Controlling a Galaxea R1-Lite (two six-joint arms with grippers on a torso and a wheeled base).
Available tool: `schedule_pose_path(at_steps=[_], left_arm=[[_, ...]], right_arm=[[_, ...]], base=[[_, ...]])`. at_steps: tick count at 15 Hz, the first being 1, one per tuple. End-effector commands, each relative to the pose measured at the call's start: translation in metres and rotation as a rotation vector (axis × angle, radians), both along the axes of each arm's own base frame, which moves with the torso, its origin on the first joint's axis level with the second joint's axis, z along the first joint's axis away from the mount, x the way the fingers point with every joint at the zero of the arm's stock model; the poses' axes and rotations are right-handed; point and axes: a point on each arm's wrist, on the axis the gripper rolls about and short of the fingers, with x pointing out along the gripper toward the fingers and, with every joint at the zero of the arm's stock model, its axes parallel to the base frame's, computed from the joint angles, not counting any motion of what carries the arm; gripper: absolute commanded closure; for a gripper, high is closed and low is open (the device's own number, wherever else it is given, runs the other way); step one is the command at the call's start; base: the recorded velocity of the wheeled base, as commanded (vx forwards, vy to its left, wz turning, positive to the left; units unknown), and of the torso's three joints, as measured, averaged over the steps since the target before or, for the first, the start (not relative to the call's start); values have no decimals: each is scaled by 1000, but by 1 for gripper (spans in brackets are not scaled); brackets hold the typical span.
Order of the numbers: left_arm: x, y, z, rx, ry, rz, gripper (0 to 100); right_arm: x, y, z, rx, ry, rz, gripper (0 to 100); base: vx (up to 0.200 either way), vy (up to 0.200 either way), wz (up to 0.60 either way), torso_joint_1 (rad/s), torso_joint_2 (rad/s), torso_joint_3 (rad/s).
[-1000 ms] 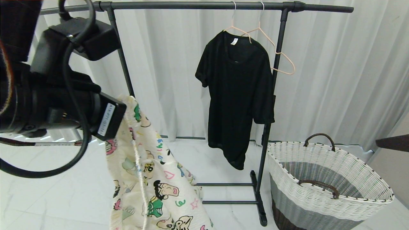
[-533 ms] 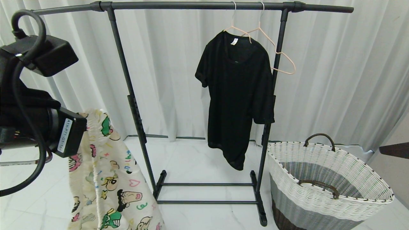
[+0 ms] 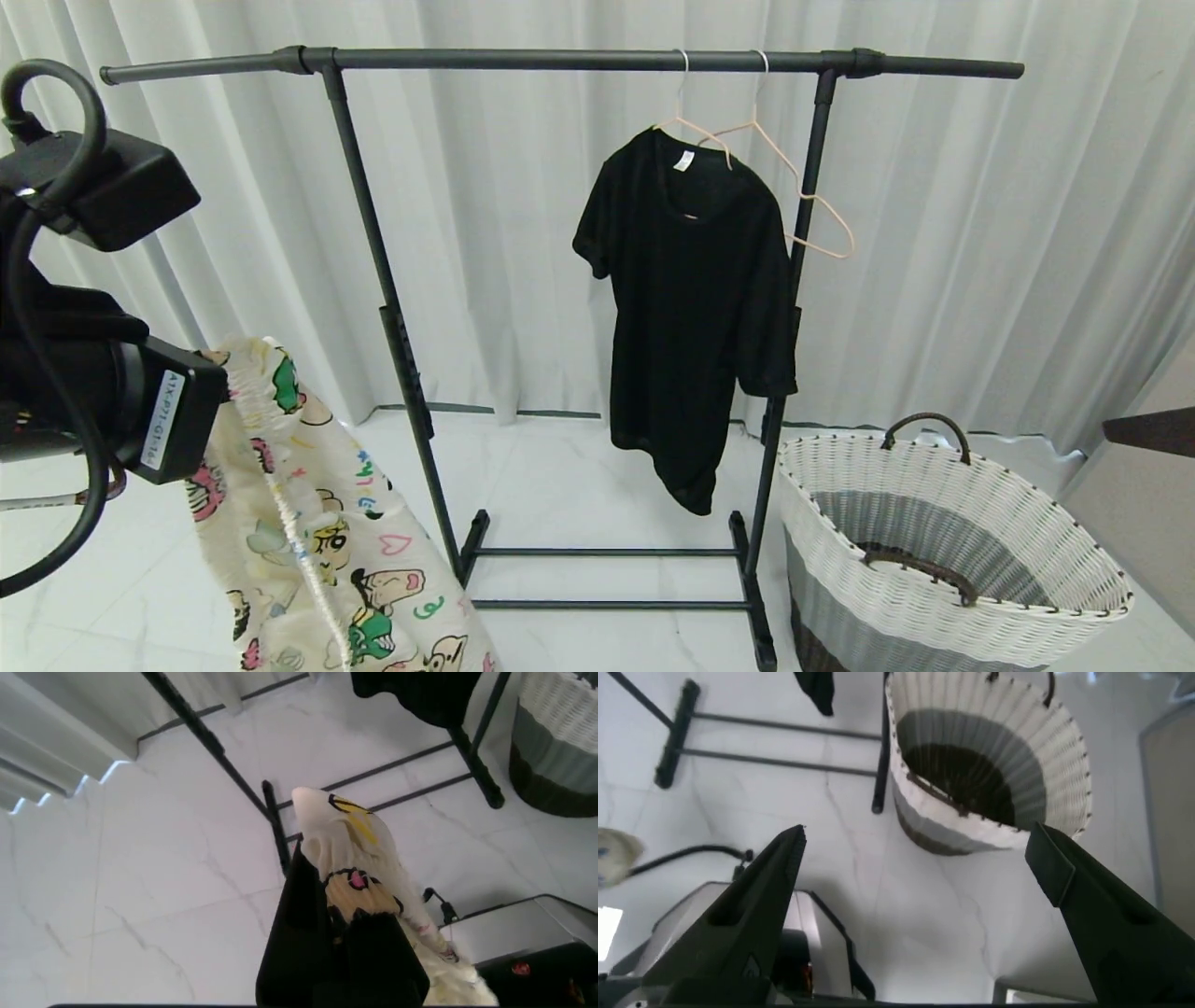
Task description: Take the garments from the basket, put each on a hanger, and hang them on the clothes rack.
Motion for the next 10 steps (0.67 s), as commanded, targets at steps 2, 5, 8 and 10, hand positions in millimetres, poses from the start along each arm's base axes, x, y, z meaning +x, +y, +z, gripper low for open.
schedule_pose_path(at_steps=[2,5,8,10], left_arm=[[0,1,-3,16,2,27,100],[-4,5,-4,16,0,46,100],[-5,5,-3,14,-6,47,100],[-6,6,-2,14,-11,46,100]], right_arm=[[2,1,2,12,-26,5,0],[4,2,4,7,-46,18,0],[8,5,5,15,-66,24,0],[9,6,6,18,-76,25,0]], base=[[0,0,0,171,-495,-293],[0,0,0,181,-463,-287],[0,0,0,194,-478,-277],[0,0,0,208,-481,-281]])
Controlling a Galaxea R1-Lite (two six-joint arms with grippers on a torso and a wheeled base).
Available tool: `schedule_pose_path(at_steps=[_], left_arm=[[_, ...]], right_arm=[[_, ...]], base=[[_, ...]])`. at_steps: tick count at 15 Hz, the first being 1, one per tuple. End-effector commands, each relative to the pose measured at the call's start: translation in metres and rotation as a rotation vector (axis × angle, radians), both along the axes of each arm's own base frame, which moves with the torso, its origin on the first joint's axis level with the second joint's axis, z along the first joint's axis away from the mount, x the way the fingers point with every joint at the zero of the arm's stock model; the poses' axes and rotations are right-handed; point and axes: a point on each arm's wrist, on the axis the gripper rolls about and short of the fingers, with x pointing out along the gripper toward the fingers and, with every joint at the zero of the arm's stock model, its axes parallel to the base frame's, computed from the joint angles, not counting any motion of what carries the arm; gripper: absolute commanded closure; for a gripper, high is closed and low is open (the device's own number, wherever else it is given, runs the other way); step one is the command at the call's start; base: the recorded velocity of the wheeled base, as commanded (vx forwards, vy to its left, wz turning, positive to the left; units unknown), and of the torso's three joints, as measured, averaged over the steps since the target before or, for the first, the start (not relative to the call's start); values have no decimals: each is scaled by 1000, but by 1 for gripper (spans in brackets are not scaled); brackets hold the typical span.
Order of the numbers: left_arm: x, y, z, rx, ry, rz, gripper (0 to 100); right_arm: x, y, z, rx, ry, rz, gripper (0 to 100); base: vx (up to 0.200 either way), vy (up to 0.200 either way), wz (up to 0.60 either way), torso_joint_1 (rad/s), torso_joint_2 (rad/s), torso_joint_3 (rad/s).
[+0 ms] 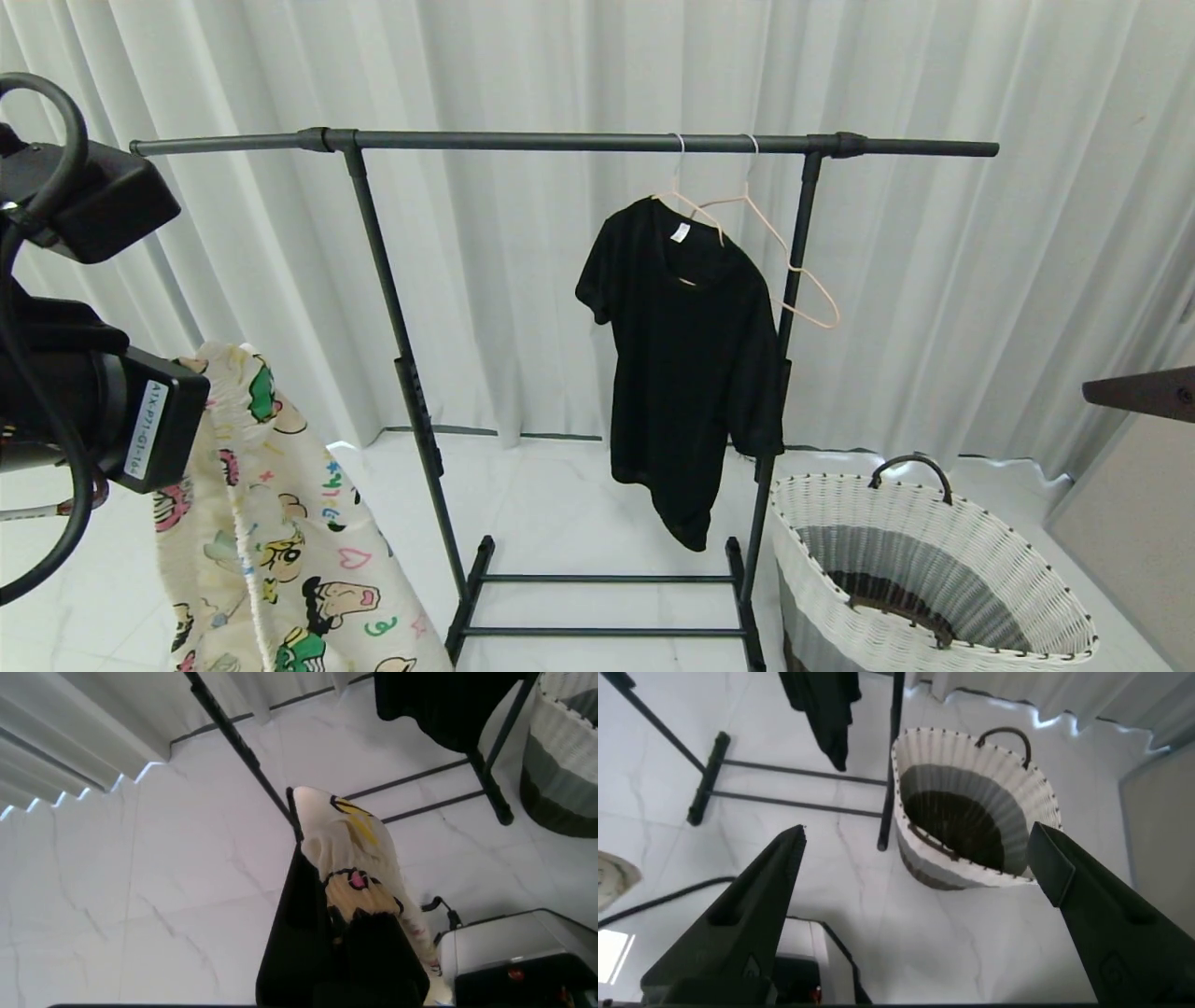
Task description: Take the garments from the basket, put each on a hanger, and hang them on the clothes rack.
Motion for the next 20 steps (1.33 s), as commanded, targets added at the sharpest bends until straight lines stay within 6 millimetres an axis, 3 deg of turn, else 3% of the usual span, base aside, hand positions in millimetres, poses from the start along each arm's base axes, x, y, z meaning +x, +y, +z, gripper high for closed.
schedule_pose_path(at_steps=[1,4,8,13,20], left_arm=[[-1,1,1,-1,-5,-1,100],[-2,1,1,-1,-5,-1,100],[-2,0,0,-1,-4,-6,100],[-4,1,2,-4,-12,-6,100],[-4,1,1,-6,-10,-4,100]], right_arm=[[4,2,-1,-4,0,3,0],[10,6,0,5,-22,3,0],[21,9,-4,10,-67,52,0],[40,-2,-12,18,-117,222,0],[72,11,-29,40,-131,259,0]], base=[[0,0,0,207,-486,-286],[0,0,0,225,-504,-287],[200,0,0,153,-358,-189],[200,0,0,31,-32,-24],[200,0,0,2,1,0]])
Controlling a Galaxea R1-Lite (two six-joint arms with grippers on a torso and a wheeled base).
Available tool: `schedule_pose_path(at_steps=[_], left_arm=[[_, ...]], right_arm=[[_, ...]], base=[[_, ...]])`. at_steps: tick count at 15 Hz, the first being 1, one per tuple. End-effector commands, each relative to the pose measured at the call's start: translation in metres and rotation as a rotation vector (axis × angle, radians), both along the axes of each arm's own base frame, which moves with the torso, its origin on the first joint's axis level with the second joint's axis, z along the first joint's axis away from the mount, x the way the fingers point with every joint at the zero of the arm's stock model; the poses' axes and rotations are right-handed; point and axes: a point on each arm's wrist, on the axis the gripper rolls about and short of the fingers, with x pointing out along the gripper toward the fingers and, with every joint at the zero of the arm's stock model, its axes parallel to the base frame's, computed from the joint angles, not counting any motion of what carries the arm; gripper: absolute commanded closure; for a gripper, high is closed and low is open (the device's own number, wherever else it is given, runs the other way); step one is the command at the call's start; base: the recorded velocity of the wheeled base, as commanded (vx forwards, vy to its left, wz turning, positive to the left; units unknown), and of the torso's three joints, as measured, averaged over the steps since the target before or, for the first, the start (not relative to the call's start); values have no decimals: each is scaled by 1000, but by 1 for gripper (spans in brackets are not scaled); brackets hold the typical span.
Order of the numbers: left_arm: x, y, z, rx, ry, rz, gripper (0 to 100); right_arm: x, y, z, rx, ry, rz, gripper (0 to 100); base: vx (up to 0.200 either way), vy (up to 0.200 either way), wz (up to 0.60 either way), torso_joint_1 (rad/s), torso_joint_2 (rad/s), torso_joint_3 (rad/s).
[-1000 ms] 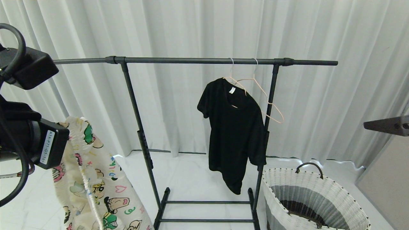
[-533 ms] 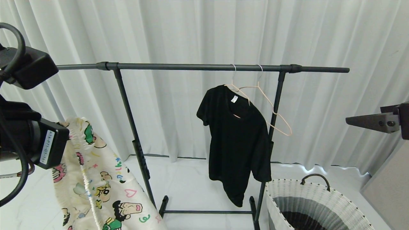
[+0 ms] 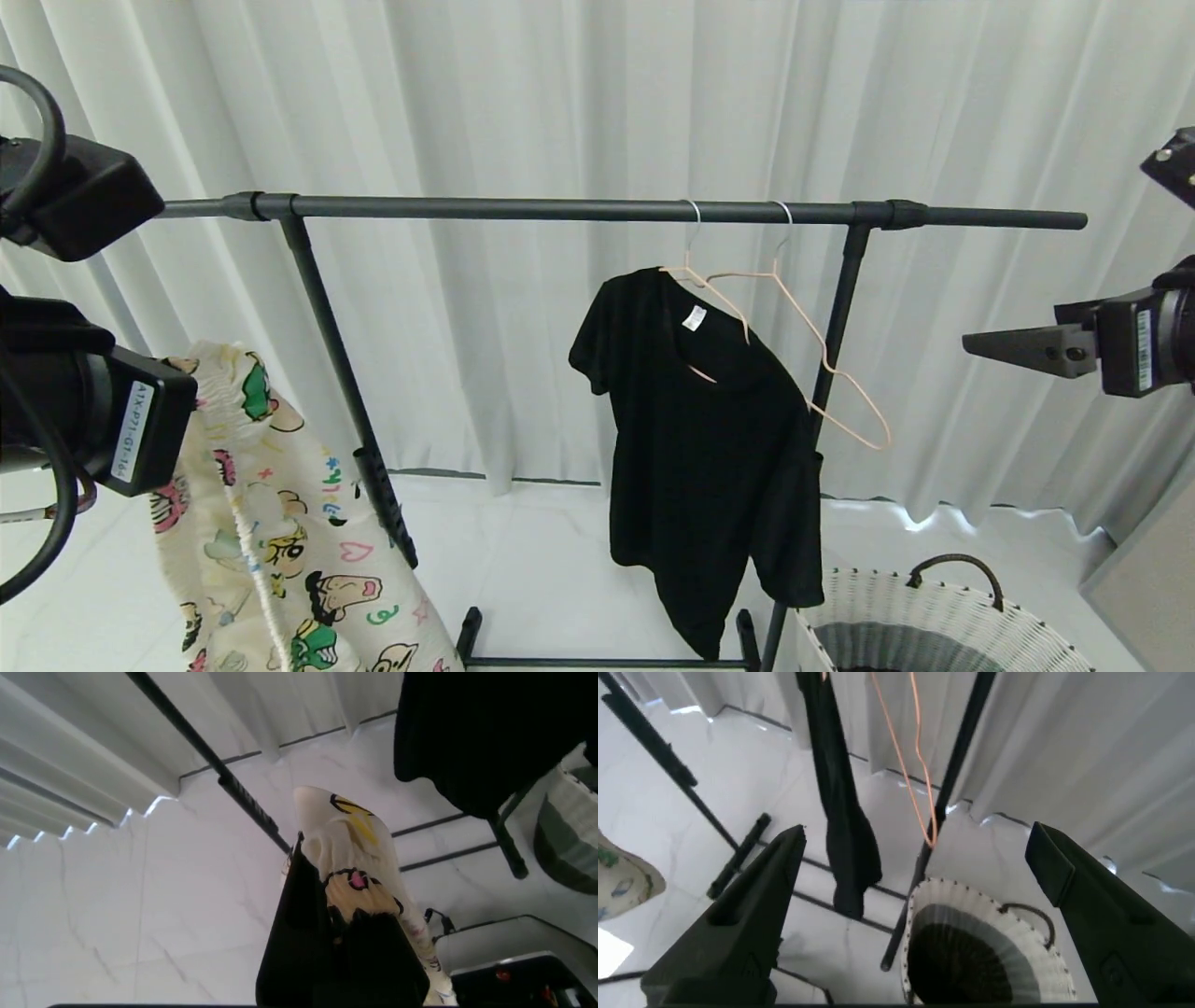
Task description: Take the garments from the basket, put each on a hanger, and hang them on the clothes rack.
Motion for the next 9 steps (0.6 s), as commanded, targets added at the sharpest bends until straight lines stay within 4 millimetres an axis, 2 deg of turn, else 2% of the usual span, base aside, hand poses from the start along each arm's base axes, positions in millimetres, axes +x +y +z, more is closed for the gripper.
schedule_pose_path(at_steps=[1,5,9], left_arm=[[0,0,0,1,1,1,100],[0,0,-3,3,10,5,100],[-4,2,-4,-28,11,20,100]], right_arm=[[12,5,-10,-15,39,5,0],[24,10,-21,-33,87,4,0],[55,22,-45,-53,138,10,0]], base=[[200,0,0,7,-2,-2],[200,0,0,0,1,1],[0,0,0,0,0,0]])
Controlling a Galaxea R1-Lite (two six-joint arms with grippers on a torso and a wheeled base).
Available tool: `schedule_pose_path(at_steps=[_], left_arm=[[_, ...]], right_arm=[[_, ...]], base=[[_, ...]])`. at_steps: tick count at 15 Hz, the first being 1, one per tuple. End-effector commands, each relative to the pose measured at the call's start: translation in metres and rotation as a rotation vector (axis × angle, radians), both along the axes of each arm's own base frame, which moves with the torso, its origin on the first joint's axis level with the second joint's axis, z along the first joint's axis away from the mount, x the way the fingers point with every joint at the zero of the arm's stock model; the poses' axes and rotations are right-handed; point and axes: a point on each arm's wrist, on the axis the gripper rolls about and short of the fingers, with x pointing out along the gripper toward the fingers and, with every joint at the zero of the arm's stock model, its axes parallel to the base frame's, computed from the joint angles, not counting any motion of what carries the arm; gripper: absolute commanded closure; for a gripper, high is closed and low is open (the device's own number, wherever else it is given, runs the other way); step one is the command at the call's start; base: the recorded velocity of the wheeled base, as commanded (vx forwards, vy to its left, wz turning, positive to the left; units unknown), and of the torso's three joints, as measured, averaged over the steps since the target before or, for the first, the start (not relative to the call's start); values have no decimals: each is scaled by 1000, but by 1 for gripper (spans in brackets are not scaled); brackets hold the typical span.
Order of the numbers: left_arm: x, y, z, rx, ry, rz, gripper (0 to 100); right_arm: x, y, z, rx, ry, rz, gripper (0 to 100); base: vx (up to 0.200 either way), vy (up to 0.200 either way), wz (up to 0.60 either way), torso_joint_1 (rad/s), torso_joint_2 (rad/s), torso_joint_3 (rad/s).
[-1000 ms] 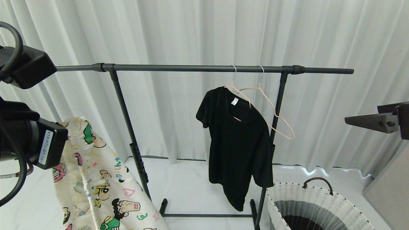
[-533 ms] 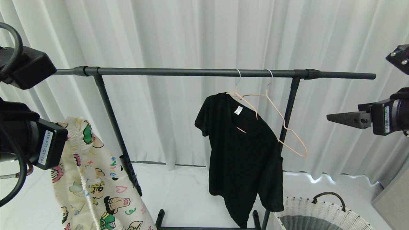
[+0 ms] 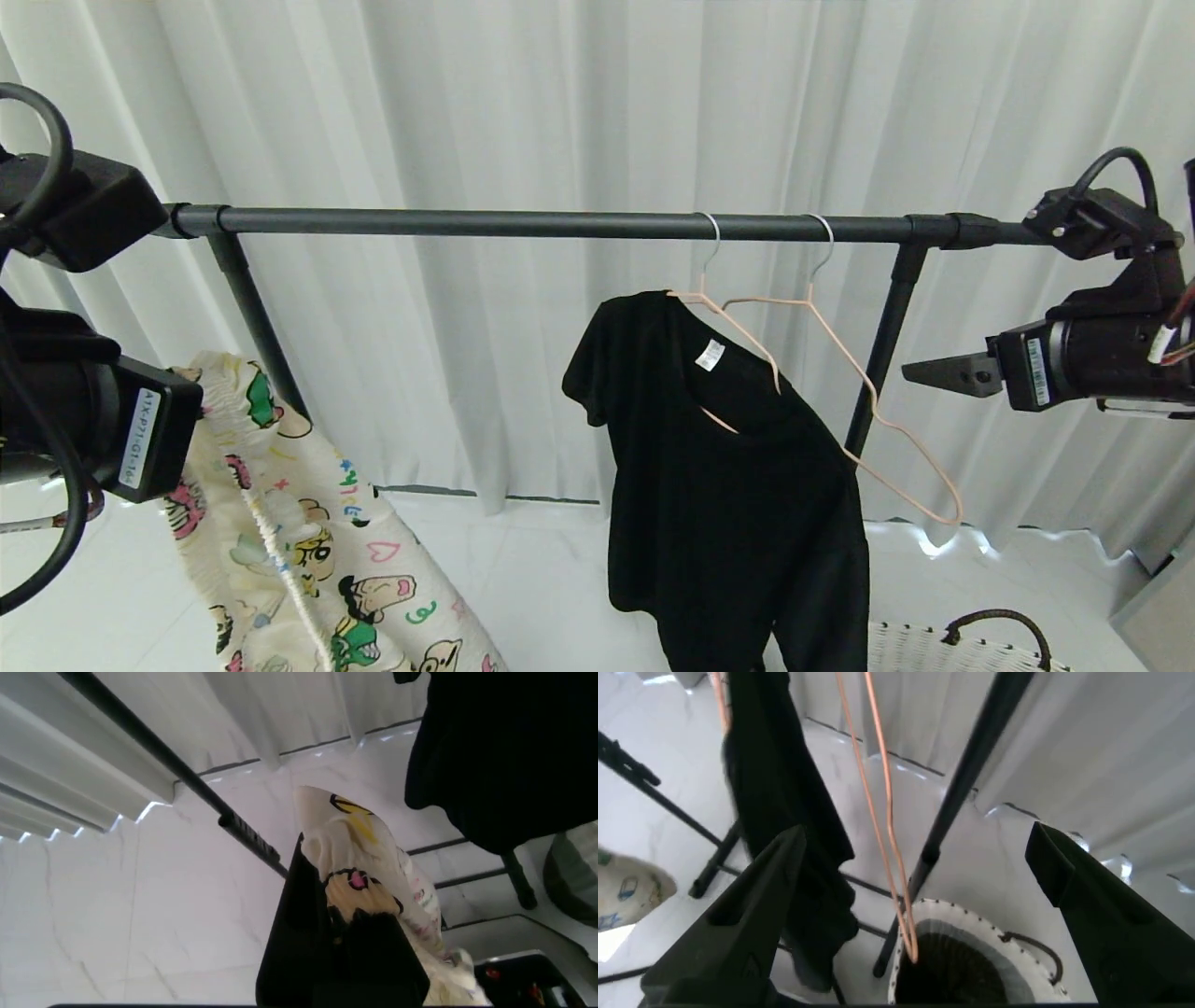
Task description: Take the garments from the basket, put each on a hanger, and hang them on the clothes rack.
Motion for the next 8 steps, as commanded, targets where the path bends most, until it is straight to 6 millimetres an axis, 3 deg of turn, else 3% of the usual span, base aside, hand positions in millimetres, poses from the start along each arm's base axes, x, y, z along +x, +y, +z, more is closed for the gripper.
schedule_pose_path(at_steps=[1,8], left_arm=[[-5,2,0,-4,-9,-1,100],[-6,-1,-4,-27,-59,-21,100]], right_arm=[[27,10,-24,-13,38,7,0],[81,33,-71,-65,40,93,0]], base=[[0,0,0,0,0,0],[0,0,0,0,0,0]])
